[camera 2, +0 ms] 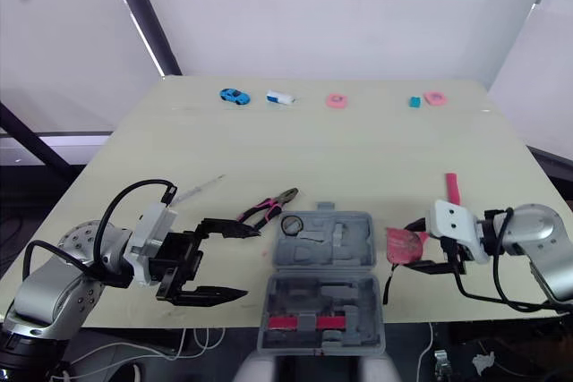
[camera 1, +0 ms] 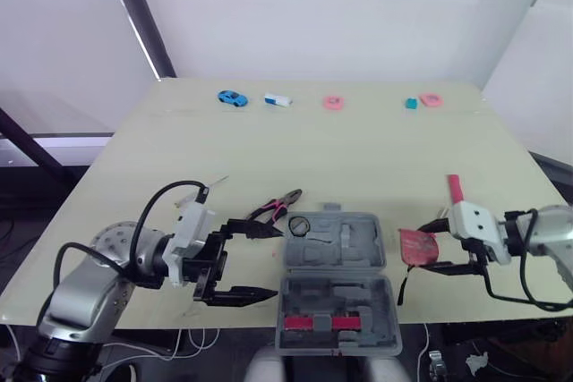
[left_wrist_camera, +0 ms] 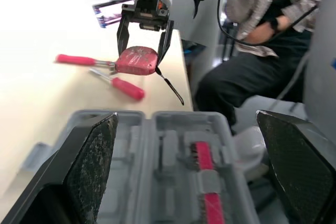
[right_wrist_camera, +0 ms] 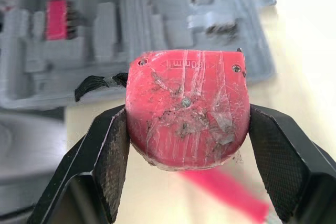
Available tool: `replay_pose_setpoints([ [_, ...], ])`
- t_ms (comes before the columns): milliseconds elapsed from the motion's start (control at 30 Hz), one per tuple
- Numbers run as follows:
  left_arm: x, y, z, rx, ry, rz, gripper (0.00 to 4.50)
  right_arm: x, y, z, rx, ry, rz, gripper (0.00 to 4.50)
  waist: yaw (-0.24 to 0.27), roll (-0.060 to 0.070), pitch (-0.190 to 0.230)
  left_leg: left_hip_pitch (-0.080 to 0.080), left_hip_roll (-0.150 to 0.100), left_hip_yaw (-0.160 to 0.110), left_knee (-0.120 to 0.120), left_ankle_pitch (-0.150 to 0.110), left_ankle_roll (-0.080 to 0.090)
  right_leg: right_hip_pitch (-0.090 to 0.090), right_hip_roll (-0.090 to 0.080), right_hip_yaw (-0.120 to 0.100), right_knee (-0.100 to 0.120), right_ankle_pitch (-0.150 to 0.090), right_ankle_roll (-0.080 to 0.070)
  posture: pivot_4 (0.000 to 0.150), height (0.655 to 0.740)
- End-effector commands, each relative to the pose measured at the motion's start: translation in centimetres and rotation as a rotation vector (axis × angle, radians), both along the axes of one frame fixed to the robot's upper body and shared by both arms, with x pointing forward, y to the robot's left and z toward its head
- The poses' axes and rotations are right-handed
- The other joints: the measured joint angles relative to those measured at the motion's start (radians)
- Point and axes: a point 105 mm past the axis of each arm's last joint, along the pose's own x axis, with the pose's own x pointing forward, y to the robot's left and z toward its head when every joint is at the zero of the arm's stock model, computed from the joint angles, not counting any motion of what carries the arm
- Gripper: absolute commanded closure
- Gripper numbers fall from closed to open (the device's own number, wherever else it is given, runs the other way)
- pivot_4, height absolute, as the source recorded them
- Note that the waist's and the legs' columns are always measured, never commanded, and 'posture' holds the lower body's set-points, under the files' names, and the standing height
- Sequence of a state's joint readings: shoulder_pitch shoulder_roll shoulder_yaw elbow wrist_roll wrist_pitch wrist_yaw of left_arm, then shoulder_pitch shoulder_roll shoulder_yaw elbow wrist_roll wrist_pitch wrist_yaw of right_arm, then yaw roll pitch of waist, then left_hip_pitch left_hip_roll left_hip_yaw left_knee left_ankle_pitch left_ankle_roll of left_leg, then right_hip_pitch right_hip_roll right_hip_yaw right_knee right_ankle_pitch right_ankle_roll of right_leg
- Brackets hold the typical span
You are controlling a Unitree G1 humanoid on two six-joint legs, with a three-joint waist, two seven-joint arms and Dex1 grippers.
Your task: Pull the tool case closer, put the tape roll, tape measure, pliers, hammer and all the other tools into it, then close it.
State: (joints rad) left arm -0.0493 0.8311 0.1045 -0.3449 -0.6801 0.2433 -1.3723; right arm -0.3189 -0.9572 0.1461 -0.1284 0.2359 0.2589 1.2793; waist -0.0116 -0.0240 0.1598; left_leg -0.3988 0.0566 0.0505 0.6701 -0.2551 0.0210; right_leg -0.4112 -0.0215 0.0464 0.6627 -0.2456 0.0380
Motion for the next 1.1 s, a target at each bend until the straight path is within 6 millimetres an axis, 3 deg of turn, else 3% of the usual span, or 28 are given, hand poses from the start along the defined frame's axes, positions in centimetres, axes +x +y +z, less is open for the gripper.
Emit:
replay_pose_setpoints([
  [33, 0.2, -0.1, 1.0, -0.028, -0.058, 0.056, 0.00, 1.6, 1.7, 0.7, -0.066, -0.018, 0.006, 1.65, -0.001, 0.000, 0.000, 0.000, 0.000, 0.000, 0.000, 0.000, 0.000, -0.001, 0.000, 0.000, 0.000, 0.000, 0.000, 0.150, 0.7400],
  [133, 0.3, 0.3, 0.9, -0.042, -0.061, 0.117, 0.00, 3.0, 3.2, 0.8, -0.145, -0.036, 0.017, 1.65, -0.002, 0.000, 0.000, -0.001, 0.000, 0.000, 0.000, 0.000, 0.000, -0.001, 0.000, 0.000, 0.000, 0.000, 0.000, 0.150, 0.7400],
  [400, -0.2, 1.1, 0.2, -0.033, -0.059, 0.254, 0.00, 4.3, 4.8, -0.3, -0.367, -0.072, 0.053, 1.65, 0.001, 0.000, 0.000, -0.002, 0.000, 0.001, -0.001, 0.000, 0.000, -0.002, -0.001, 0.000, 0.000, 0.000, 0.000, 0.150, 0.7400],
  [700, 0.4, 2.6, 0.0, 0.010, -0.077, 0.371, 0.00, 5.6, 7.3, -1.5, -0.433, -0.108, 0.078, 1.65, -0.001, 0.001, 0.000, -0.001, 0.000, 0.001, -0.001, 0.000, 0.000, -0.002, -0.001, 0.000, 0.000, 0.000, -0.001, 0.150, 0.7400],
  [1100, 0.8, 2.7, 0.0, 0.017, -0.079, 0.392, 0.00, 6.5, 9.1, -2.8, -0.461, -0.111, 0.086, 1.65, -0.001, 0.001, 0.001, -0.001, 0.000, 0.001, -0.001, 0.000, 0.000, -0.002, -0.002, -0.001, 0.000, 0.000, -0.001, 0.150, 0.7400],
])
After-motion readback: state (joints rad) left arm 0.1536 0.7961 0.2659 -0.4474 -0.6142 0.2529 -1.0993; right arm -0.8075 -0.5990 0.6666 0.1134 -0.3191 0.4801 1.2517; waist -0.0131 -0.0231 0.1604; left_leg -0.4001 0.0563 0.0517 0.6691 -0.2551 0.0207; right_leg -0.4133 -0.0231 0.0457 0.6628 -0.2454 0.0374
